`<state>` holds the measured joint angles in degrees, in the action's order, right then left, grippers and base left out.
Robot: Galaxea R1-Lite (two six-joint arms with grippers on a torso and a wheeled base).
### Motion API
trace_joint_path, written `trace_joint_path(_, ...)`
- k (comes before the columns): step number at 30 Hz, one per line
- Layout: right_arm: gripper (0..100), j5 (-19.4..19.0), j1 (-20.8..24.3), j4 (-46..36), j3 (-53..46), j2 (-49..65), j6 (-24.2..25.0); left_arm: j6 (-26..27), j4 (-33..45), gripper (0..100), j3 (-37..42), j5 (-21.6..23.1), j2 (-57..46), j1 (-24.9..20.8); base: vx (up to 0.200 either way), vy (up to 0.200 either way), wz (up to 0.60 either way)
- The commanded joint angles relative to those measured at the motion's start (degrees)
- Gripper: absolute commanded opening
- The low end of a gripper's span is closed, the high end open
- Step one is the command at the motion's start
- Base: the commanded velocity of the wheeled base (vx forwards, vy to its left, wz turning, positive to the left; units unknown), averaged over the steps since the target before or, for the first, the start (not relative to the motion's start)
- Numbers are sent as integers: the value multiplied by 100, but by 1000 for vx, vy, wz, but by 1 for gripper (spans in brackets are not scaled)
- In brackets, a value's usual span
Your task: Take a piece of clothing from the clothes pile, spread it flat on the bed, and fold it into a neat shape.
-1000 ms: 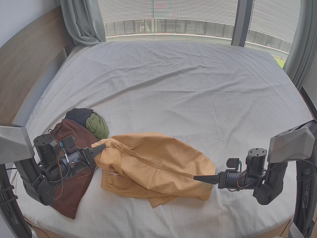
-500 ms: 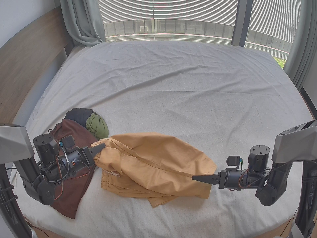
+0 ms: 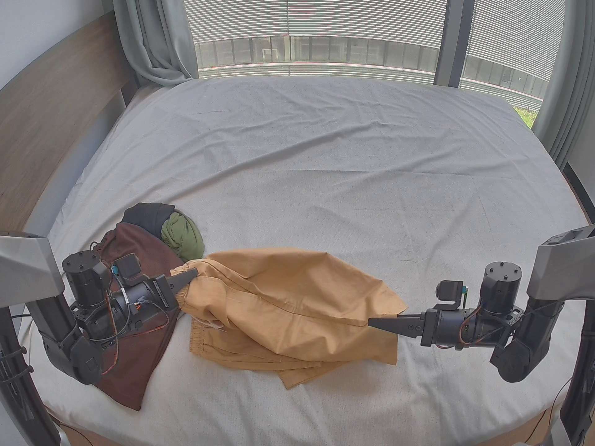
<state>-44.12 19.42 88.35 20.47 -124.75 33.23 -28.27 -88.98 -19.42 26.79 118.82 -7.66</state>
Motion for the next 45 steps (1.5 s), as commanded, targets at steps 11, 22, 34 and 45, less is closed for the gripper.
trace_joint_path(11, 100, 0, -193, -2, -8, 91, -10, -3, -14, 0, 0, 1, 18, 1, 0, 0, 0)
trace_joint_path(22, 100, 0, -105, 7, -17, -313, -115, 6, -14, 0, 0, 1, 9, 1, 0, 0, 0)
trace_joint_path(34, 100, 0, -87, 16, 379, -1210, -432, 6, -14, 0, 0, 1, 9, 1, 0, 0, 0)
trace_joint_path(45, 100, 26, -35, 7, 678, -1509, -440, 6, -14, 0, 0, 1, 9, 1, 0, 0, 0)
